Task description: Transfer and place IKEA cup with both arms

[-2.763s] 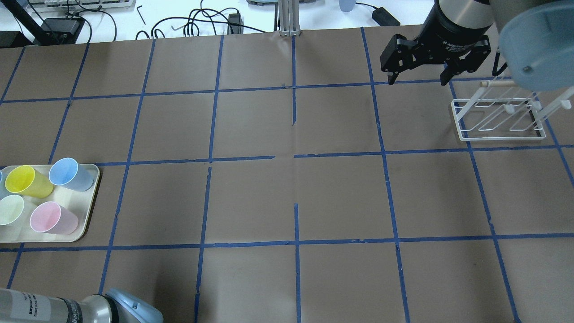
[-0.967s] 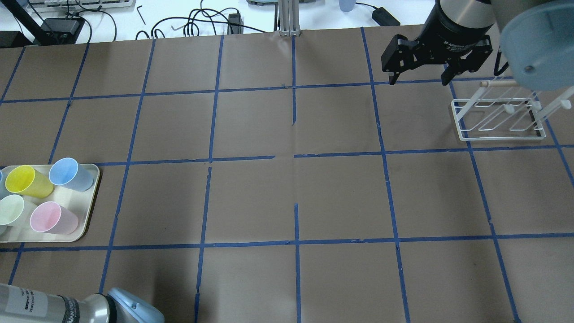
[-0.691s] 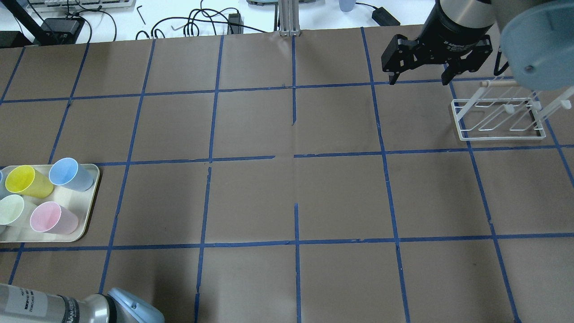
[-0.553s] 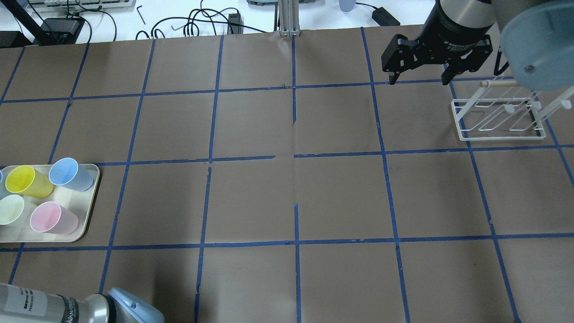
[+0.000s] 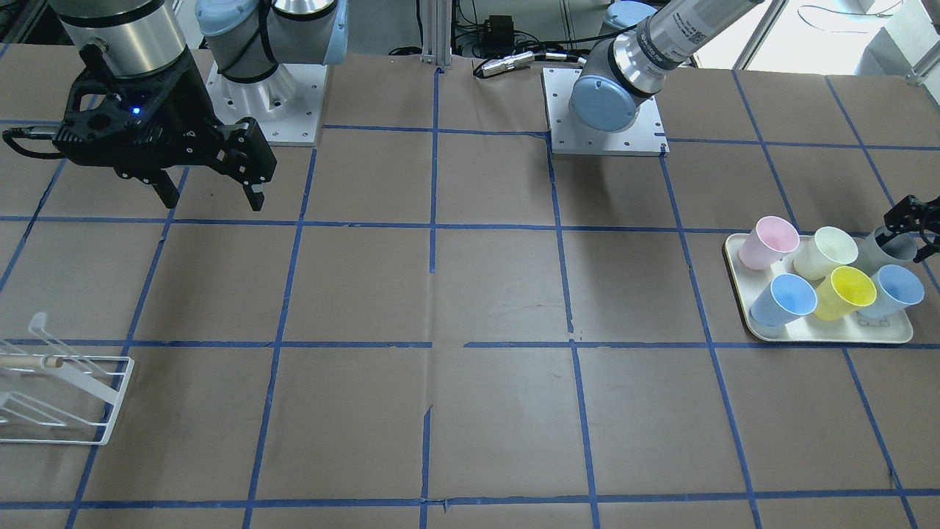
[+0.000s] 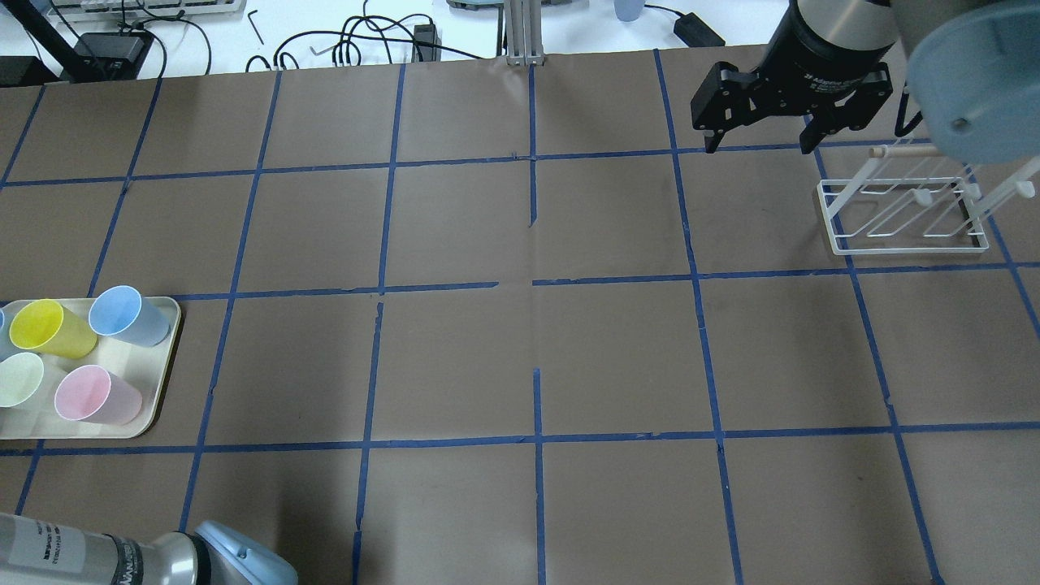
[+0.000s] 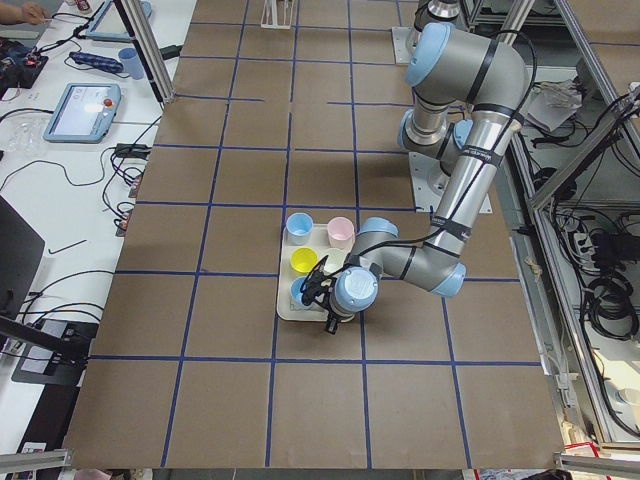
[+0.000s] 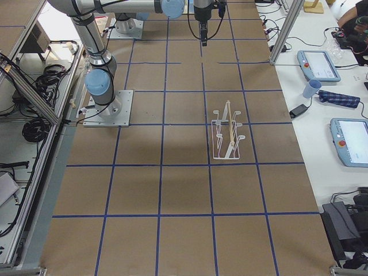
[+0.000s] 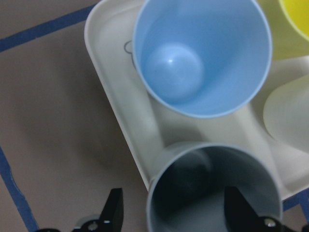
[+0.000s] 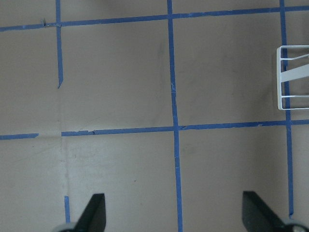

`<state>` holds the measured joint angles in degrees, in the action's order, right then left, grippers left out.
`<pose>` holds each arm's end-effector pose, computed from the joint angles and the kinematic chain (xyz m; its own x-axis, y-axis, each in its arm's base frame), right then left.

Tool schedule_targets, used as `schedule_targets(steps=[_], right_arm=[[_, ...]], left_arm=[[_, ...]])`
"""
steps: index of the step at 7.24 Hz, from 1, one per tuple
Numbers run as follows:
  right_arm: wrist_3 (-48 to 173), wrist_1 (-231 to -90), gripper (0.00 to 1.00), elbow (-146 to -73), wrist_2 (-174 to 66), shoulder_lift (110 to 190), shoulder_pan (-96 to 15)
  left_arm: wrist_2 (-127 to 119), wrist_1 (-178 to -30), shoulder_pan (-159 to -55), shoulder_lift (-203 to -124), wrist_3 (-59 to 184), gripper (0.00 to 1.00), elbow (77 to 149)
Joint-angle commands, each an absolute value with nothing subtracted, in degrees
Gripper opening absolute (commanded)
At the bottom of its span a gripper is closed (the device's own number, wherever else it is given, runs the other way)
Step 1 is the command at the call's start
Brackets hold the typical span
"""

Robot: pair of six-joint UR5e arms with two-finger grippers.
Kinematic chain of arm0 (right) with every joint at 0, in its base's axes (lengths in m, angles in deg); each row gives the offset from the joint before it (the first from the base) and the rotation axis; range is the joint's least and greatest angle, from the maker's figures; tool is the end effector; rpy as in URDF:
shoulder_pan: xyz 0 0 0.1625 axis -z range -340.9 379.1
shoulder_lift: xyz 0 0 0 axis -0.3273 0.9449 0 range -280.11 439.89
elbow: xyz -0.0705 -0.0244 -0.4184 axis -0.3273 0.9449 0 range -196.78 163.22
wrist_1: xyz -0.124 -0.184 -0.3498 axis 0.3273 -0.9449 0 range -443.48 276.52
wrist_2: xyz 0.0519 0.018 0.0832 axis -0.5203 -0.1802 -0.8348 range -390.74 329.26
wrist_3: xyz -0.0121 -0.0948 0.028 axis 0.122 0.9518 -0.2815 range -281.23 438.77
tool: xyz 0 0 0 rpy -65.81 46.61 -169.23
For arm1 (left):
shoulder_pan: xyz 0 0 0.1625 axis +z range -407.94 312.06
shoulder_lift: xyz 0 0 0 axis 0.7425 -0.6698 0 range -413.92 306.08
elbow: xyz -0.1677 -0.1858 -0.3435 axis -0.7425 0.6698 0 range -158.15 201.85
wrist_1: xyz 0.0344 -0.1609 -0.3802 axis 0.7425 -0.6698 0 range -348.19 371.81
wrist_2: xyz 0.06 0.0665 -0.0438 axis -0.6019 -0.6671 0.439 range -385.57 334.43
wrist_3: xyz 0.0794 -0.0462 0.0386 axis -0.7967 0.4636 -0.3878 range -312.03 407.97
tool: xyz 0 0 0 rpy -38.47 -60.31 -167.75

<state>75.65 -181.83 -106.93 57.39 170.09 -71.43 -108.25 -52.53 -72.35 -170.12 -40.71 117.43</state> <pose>0.1412 -0.5026 0.5040 -0.9984 0.0398 -0.0400 0.0452 0.9885 -0.1441 0.4949 -0.3848 0.2283 -0.9143 0.3898 0.1095 0.3766 0.9180 -0.1241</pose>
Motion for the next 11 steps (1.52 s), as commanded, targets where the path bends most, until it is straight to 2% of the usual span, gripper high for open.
schedule_targets(steps=[1,5,8,9,11], right_arm=[[75.7,-181.9,1.0,-107.0,57.3,170.1,-71.4],[75.7,-181.8,1.0,-107.0,57.2,170.2,-71.4],[75.7,-181.8,1.0,-107.0,57.2,170.2,-71.4],[75.7,-181.8,1.0,-107.0,57.2,170.2,-71.4],[75.7,-181.8,1.0,-107.0,57.2,170.2,-71.4]], left_arm=[[-108.9,-54.6,-75.0,-166.5,-40.6,0.8,117.2],[-109.2,-65.9,-83.4,-153.3,-31.4,0.86,115.8],[-111.0,-76.1,-95.6,-142.5,-10.4,0.95,116.0],[-114.9,-78.0,-100.9,-140.9,-1.9,1.0,116.1],[-115.9,-78.4,-108.7,-138.7,9.3,1.0,115.6]])
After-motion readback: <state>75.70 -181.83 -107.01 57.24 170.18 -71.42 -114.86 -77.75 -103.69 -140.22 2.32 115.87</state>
